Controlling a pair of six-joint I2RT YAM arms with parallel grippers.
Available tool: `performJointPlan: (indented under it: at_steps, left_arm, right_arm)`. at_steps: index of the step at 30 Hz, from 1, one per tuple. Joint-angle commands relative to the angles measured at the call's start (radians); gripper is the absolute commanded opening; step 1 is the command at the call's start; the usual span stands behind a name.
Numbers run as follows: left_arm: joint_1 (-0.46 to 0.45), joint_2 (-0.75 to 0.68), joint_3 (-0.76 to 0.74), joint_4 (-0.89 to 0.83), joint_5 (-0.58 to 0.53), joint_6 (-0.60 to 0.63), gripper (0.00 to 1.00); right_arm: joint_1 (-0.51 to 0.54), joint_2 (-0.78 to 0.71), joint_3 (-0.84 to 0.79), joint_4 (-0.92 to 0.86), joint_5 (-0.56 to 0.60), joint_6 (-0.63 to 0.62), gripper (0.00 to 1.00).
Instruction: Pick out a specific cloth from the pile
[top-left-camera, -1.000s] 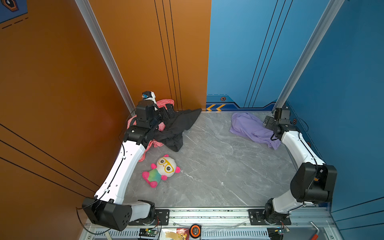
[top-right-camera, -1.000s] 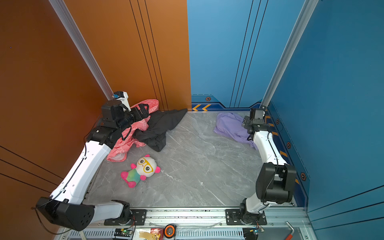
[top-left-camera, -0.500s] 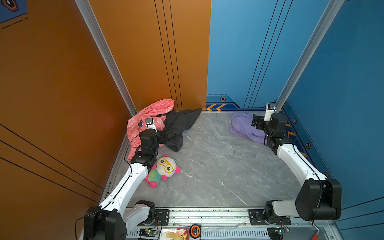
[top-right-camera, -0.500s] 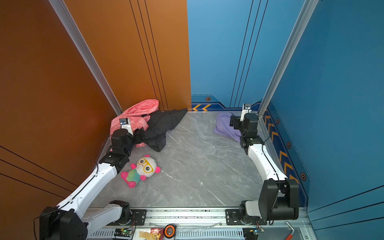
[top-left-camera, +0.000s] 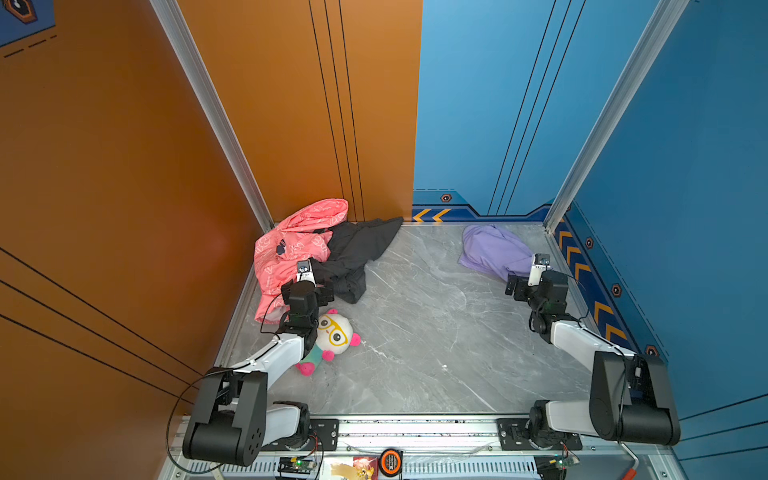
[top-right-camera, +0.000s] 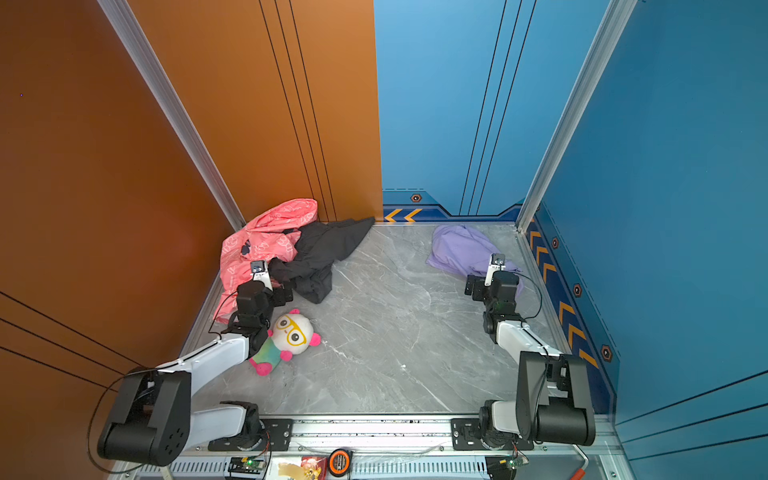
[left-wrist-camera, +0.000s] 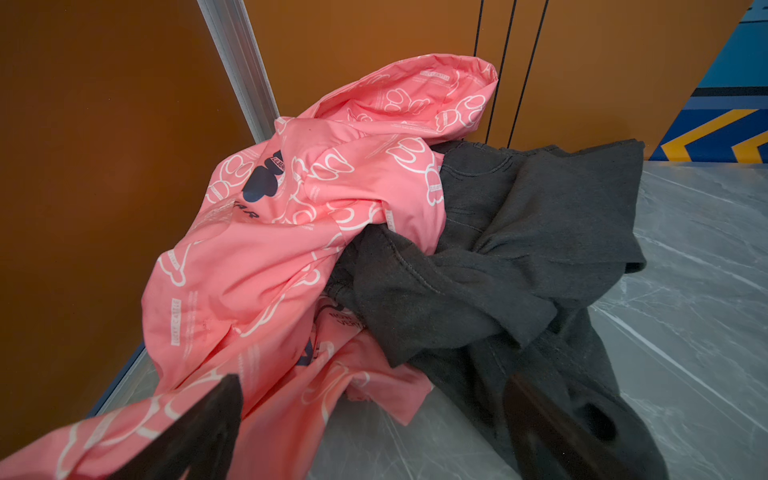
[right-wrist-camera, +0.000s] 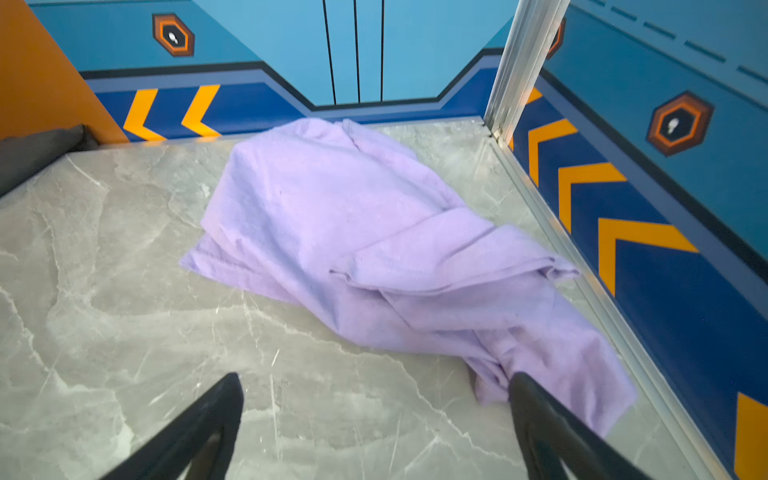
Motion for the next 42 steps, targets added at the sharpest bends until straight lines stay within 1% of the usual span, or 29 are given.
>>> performJointPlan:
  at_steps: [1,2,4,7,9,12,15,19,22,24,30,36,37,39,41,42]
  left_arm:
    - [0.02,0.037,0.0,0.124,0.044,0.042,0.98]
    - [0.032,0.048,0.01,0.124,0.055,0.033,0.98]
    - [0.056,0.064,0.027,0.127,0.08,0.013,0.98]
    - [0.075,0.085,0.046,0.129,0.105,0.006,0.98]
    - [0.079,0.075,0.036,0.13,0.124,0.002,0.98]
    - [0.082,0.041,0.002,0.129,0.127,-0.004,0.98]
    - [0.082,0.008,-0.031,0.128,0.123,-0.007,0.98]
    - [0.082,-0.019,-0.059,0.123,0.119,-0.01,0.98]
    - [0.081,-0.012,-0.091,0.127,0.119,-0.02,0.98]
    - [0.082,0.004,-0.098,0.133,0.128,-0.021,0.98]
    - [0.088,0.122,-0.092,0.232,0.153,-0.013,0.98]
    - [0.089,0.258,-0.111,0.403,0.153,-0.011,0.98]
    - [0.089,0.254,-0.109,0.39,0.153,-0.008,0.98]
    - [0.088,0.252,-0.106,0.384,0.151,-0.01,0.98]
    - [0.086,0.253,-0.106,0.384,0.148,-0.008,0.98]
    - [0.086,0.253,-0.107,0.384,0.146,-0.008,0.98]
  right_arm:
    - [-0.009,0.024,0.008,0.112,-0.071,0.002,1.0]
    - [-0.01,0.028,0.016,0.106,-0.079,-0.006,1.0]
    - [-0.011,0.05,0.019,0.148,-0.1,0.001,1.0]
    - [-0.011,0.075,0.025,0.182,-0.125,0.058,1.0]
    - [-0.001,0.073,0.031,0.163,-0.141,0.07,1.0]
    - [0.016,0.038,0.031,0.089,-0.103,0.049,1.0]
    - [0.018,0.002,0.005,0.072,-0.065,0.055,1.0]
    - [0.03,-0.023,-0.01,0.003,-0.049,0.043,1.0]
    - [0.046,-0.018,-0.09,0.087,-0.028,0.056,1.0]
    - [0.059,-0.001,-0.148,0.199,-0.023,0.089,1.0]
    - [0.08,0.073,-0.124,0.265,-0.032,0.038,1.0]
    - [0.09,0.184,-0.22,0.542,-0.045,0.021,1.0]
    - [0.091,0.194,-0.233,0.584,-0.045,0.023,1.0]
    - [0.088,0.175,-0.226,0.531,-0.039,0.02,1.0]
    - [0.081,0.192,-0.213,0.535,-0.06,0.028,1.0]
    - [0.077,0.185,-0.193,0.487,-0.069,0.025,1.0]
